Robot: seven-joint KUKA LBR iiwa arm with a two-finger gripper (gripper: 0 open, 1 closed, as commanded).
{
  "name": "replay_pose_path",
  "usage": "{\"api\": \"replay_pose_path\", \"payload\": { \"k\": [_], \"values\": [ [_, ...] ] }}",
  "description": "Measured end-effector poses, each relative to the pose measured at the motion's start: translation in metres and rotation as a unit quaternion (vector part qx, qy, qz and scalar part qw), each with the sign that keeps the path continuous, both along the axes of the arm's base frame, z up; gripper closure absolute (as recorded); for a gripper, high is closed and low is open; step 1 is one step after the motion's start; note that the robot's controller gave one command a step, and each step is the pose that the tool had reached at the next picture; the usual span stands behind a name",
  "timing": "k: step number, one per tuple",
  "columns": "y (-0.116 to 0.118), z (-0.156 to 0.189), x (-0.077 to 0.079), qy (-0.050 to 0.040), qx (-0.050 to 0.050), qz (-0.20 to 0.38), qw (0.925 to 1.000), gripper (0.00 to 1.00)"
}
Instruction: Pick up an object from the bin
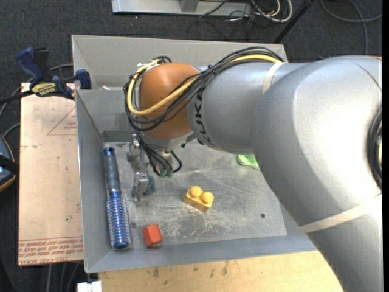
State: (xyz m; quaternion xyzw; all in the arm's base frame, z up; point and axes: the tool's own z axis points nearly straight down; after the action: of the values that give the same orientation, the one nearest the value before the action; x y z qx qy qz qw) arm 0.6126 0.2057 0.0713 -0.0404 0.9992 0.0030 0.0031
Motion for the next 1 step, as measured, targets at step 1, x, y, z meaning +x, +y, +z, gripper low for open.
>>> {"api": "replay_pose_path", "payload": {
  "k": [1],
  "values": [
    [-0.0800, 0.0069, -0.0304, -0.0005, -0.002, -0.009, 1.0000, 0.00]
  ]
}}
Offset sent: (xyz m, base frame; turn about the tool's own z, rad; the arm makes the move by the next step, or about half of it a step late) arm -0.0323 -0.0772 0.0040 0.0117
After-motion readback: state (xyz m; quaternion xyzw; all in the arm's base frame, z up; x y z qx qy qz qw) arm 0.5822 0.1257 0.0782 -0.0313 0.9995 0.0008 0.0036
